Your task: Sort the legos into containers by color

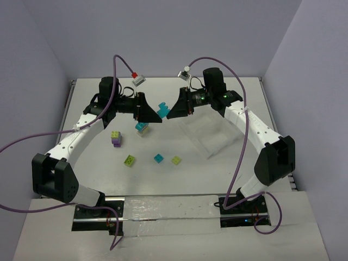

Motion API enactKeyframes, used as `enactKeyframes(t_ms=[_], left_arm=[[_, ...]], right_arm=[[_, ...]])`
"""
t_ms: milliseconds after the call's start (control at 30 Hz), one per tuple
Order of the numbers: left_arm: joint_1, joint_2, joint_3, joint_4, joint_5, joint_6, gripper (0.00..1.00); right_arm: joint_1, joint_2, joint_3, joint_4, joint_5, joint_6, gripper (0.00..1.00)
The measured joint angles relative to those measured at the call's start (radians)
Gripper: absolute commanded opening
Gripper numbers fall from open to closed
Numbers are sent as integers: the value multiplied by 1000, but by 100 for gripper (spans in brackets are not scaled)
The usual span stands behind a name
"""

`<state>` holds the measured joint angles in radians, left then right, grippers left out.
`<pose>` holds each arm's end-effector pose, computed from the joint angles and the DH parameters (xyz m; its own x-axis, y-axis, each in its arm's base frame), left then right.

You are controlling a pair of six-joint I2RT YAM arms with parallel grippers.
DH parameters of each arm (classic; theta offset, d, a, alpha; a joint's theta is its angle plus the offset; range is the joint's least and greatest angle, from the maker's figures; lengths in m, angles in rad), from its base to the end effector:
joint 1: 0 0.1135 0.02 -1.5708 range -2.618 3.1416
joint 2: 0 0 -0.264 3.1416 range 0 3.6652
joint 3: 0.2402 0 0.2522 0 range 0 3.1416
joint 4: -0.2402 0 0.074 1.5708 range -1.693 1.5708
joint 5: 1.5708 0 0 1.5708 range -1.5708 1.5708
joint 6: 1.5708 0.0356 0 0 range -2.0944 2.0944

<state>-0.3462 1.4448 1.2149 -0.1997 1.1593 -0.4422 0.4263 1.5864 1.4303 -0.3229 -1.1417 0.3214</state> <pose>0.2892 -0.1390 0.3413 -0.7476 0.0877 -0.6583 0.6634 0.1450 -0.7341 0.3092 0.1760 0.3577 -0.6846 -0.1666 -0.7096 -0.7278 0.1030 0.6780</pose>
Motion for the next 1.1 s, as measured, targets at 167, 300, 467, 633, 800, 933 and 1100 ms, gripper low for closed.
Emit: enactKeyframes(t_ms=[167, 300, 467, 633, 800, 933, 1100], left_arm=[[0, 0, 0, 36, 2, -25, 87], [0, 1, -1, 74, 6, -52, 77], [0, 10, -1, 121, 14, -87, 73], [0, 14, -1, 161, 23, -113, 23], [0, 18, -3, 185, 36, -131, 0], [0, 25, -4, 177, 40, -123, 0], [-3, 31, -7, 130, 8, -92, 0]], right_arm=[[0, 0, 0, 0, -3, 0, 0], [0, 0, 0, 0, -8, 0, 0], [0, 0, 0, -2, -21, -4, 0], [0, 0, 0, -3, -26, -5, 0], [0, 0, 0, -10, -34, -25, 0], [-4, 0, 0, -28, -28, -47, 0], [-43, -29, -31, -18, 21, -32, 0]])
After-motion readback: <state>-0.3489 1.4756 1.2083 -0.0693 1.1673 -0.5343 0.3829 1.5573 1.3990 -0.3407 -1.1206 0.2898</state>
